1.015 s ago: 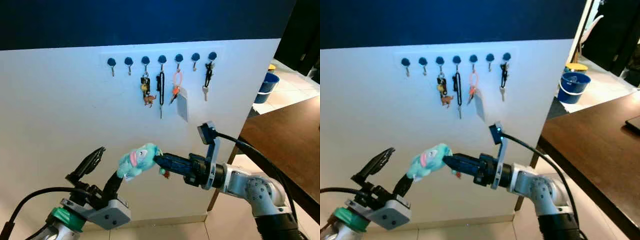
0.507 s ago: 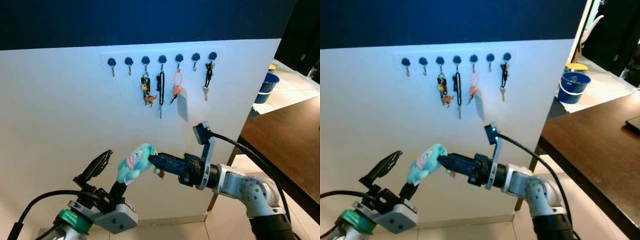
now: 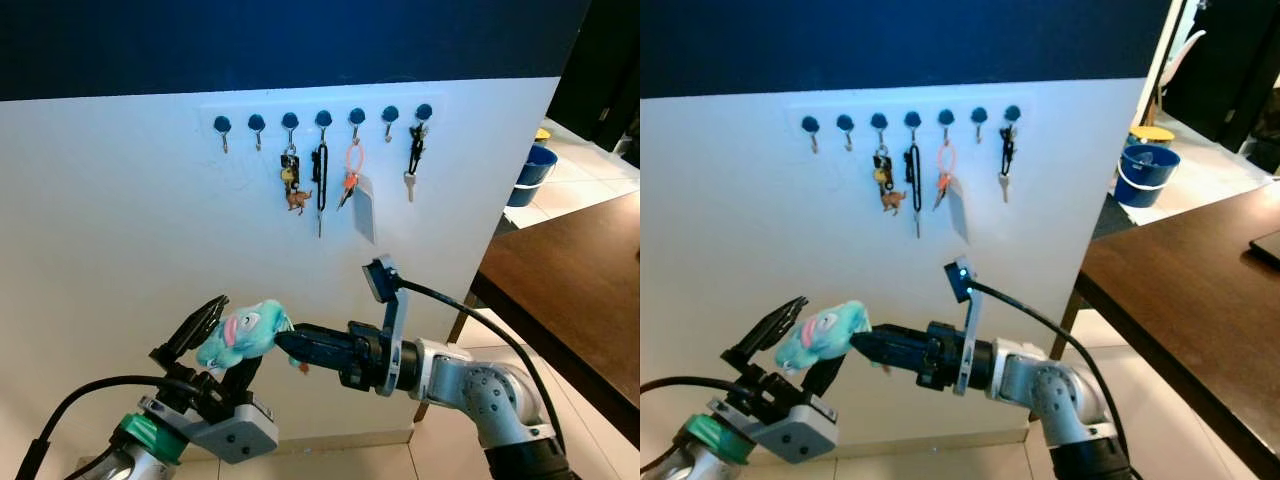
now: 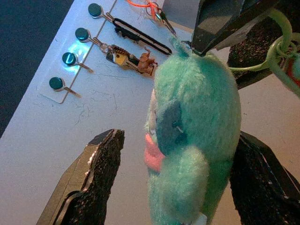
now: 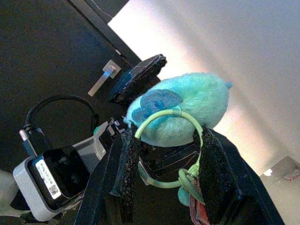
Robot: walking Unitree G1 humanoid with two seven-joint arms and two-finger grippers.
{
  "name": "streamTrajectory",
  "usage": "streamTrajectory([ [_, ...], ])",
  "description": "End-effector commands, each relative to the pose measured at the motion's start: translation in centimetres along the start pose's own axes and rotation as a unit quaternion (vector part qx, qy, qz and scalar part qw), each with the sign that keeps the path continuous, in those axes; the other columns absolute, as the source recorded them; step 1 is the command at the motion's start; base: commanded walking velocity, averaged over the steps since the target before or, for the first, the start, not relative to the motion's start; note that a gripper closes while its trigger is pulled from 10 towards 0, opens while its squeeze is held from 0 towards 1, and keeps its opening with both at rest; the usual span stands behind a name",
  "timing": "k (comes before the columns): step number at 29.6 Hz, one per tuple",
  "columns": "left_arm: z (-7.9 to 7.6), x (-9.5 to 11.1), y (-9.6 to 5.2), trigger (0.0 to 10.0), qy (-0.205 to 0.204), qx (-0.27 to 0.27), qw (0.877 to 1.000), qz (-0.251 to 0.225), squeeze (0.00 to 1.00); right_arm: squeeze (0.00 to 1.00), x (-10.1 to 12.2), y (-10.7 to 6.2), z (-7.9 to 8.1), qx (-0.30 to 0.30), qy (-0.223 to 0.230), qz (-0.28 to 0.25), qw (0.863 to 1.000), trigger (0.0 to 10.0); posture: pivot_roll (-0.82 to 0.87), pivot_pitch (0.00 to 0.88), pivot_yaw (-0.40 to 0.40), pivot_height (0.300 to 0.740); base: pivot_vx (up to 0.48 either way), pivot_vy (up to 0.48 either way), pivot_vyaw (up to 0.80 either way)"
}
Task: Hang keys on a hook
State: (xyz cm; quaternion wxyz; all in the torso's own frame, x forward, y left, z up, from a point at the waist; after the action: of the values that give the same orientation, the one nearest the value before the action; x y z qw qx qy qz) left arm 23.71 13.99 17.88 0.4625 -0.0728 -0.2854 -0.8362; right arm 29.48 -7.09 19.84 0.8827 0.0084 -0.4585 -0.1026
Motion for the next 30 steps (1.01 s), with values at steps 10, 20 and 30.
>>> streamTrajectory([
  [10,-0.11,-0.21,-0.35,0.0,-0.012,-0.013,1.0,0.006,0.0,0.0,-0.31,0.12,-0.17,-0.013,-0.009,0.001,1.0,10.0,-0.21,0.042,0.111,0.74,0.0,0.0,0.0],
  [20,0.01,-0.36,-0.47,0.0,-0.016,-0.013,1.0,0.007,0.0,0.0,-0.17,-0.08,-0.46,-0.025,-0.014,-0.004,1.0,10.0,-0.21,0.038,0.115,0.74,0.0,0.0,0.0],
  [30,0.11,-0.38,-0.5,0.0,-0.014,-0.014,1.0,0.006,0.0,1.0,-0.18,-0.05,-0.54,-0.028,-0.013,-0.006,0.999,10.0,-0.2,0.029,0.114,0.74,0.0,0.0,0.0],
])
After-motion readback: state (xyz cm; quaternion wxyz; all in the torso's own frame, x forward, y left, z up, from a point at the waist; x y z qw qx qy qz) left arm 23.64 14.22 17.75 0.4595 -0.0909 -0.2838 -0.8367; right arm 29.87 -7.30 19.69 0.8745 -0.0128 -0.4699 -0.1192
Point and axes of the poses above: a point about 5 cm out from each wrist's last joint towards the gripper, its own y axis pointing out of the wrist towards the gripper, its own x axis along the axis of the wrist's last joint, z = x × y, the point moved 1 cm from there along y, pointing out of the wrist towards the gripper, and after that the axes turned 2 degrees about y, right-handed, at the moved point
